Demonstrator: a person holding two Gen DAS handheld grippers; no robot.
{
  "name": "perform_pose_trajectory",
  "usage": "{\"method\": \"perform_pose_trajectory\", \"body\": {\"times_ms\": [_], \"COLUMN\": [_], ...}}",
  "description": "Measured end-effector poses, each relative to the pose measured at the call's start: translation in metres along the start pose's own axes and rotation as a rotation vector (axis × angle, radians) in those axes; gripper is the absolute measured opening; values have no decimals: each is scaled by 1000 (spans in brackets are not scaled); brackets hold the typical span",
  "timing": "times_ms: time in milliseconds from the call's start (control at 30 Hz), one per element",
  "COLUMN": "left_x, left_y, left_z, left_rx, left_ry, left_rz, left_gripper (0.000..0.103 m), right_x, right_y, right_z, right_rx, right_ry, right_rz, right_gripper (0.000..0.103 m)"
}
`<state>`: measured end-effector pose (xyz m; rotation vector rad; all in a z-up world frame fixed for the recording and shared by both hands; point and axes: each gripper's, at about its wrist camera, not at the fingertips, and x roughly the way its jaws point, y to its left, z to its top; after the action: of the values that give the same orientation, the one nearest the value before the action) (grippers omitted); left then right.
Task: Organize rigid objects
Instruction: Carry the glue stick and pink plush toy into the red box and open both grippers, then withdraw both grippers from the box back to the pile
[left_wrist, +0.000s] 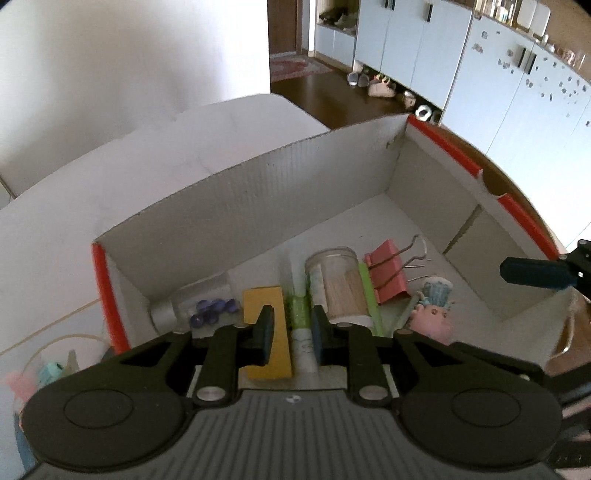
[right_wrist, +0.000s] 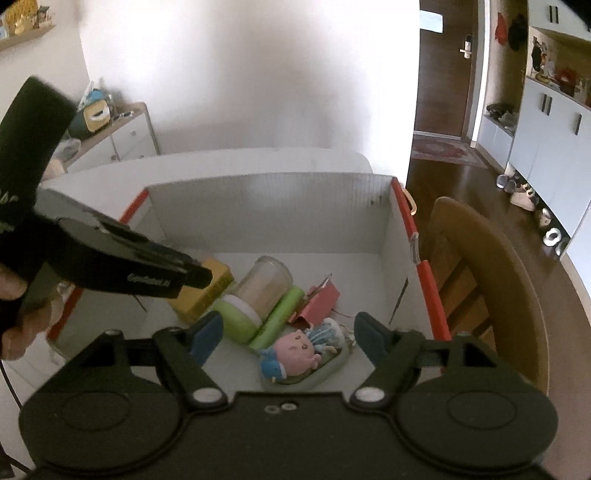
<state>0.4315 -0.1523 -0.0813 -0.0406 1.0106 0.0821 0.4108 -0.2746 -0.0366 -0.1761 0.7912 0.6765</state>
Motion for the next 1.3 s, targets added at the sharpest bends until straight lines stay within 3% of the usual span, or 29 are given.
{"method": "perform_pose_trajectory", "body": {"times_ms": [533,767,867,967,1167,1300], "left_x": [-74,-105,-119,-132,-150,-156], "left_y": [7,17,26,39,72,99], "left_z": [-27,-44,-55,-66,-91,-108], "left_rx": [-29,-32,-49,-74,-102,-148], "left_ry": [-127,-201,-235,-275,-312,-310], "left_rz": [-51,-70,-62,-48,-30,-31], "left_gripper": [21,21,33,64,67,76], "right_x": [-48,-66,-72,-76,-80,-78], "right_y": [24,41,52,63,96,121], "right_z": [11,16,17,16,13,12], "right_rx": [31,43,48,56,64,79], "right_ry": [-98,-161,-184,-195,-207,-213], "right_rz": [57,74,88,105,135,149], "right_gripper": [87,96,98,100,103,103]}}
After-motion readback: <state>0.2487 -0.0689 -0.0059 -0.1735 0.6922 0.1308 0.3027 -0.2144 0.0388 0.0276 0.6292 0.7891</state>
